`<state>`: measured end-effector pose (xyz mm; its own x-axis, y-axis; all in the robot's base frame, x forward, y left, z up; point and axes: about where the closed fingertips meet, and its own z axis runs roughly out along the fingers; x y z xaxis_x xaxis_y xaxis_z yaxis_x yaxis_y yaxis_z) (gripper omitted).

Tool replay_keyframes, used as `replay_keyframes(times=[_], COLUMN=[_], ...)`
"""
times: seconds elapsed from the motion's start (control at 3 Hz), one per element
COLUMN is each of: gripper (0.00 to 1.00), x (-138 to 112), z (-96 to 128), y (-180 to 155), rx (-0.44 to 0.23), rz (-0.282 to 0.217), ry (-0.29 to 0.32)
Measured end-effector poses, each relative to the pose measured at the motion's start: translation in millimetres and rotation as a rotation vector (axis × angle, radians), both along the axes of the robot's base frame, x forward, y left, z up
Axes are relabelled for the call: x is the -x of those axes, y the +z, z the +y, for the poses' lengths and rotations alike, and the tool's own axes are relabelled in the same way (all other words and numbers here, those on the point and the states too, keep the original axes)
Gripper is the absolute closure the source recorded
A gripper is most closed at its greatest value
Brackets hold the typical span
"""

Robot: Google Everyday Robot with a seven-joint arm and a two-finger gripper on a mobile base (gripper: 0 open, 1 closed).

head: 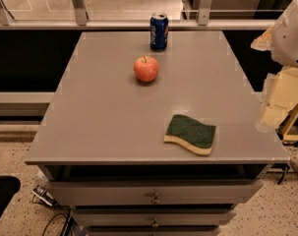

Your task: Pick apple

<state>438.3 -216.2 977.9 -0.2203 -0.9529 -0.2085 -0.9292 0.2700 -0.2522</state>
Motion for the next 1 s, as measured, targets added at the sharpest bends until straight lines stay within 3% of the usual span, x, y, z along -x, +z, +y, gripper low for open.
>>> replay_keyframes(times=[0.33,0.67,1.0], gripper=[0.0,0.0,0.0], x=[0.0,-35.3,-90.6], z=[0.0,9.6,26.9], y=[0.0,1.5,1.6], rx=[0.0,-0.067,-0.237], rz=[0.0,-0.049,-0.13], ry=[0.0,-0.016,-0.06])
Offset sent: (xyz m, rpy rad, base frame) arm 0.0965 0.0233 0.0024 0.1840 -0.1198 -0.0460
